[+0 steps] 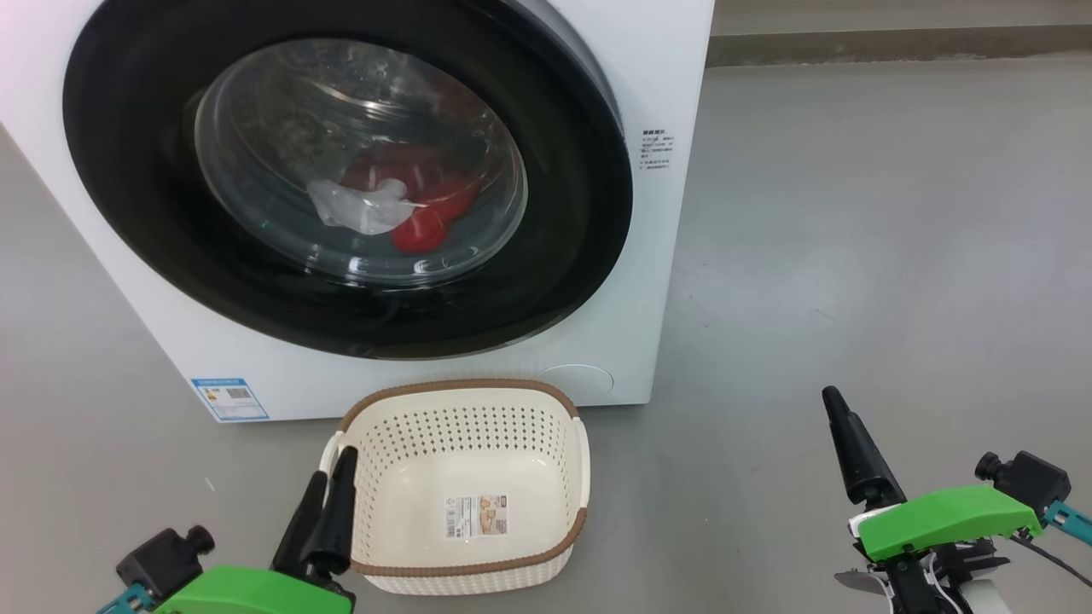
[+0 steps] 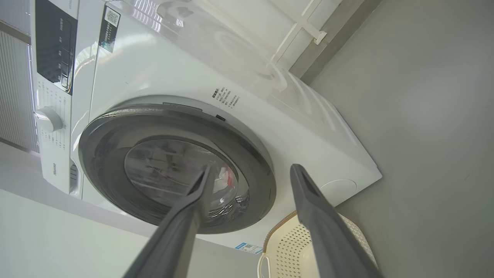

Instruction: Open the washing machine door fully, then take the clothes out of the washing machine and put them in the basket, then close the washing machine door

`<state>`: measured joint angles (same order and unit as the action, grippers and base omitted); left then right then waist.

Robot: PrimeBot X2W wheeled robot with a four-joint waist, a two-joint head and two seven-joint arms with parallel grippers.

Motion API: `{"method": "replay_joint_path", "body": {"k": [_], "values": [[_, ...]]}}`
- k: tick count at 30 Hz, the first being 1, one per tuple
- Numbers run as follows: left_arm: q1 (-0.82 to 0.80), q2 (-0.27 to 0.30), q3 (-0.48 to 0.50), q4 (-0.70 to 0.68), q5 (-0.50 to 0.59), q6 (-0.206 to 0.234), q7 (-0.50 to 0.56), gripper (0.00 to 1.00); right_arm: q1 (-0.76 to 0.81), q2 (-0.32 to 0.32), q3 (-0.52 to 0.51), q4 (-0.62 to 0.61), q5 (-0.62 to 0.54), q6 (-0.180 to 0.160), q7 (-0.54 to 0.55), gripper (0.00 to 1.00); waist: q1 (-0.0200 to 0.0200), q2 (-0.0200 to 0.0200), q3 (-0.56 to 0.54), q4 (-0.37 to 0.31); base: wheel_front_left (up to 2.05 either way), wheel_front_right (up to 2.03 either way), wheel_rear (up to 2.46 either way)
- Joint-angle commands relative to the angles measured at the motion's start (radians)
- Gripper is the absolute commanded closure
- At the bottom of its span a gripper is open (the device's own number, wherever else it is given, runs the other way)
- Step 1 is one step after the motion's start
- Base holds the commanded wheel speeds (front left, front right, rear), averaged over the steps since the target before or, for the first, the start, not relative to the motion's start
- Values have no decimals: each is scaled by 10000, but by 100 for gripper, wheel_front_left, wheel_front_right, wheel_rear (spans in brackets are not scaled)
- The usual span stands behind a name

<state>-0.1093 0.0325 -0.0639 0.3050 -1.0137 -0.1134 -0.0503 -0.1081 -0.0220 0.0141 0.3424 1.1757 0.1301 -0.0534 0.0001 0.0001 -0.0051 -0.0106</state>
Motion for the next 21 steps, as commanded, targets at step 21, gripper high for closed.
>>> {"method": "replay_joint_path", "body": {"k": [21], "values": [[-954,112,-204,-481,2998,594,-721,0,-981,-155,394,-556,-3720,4,-698,0,0,-1,41,-34,0,0,0]]}}
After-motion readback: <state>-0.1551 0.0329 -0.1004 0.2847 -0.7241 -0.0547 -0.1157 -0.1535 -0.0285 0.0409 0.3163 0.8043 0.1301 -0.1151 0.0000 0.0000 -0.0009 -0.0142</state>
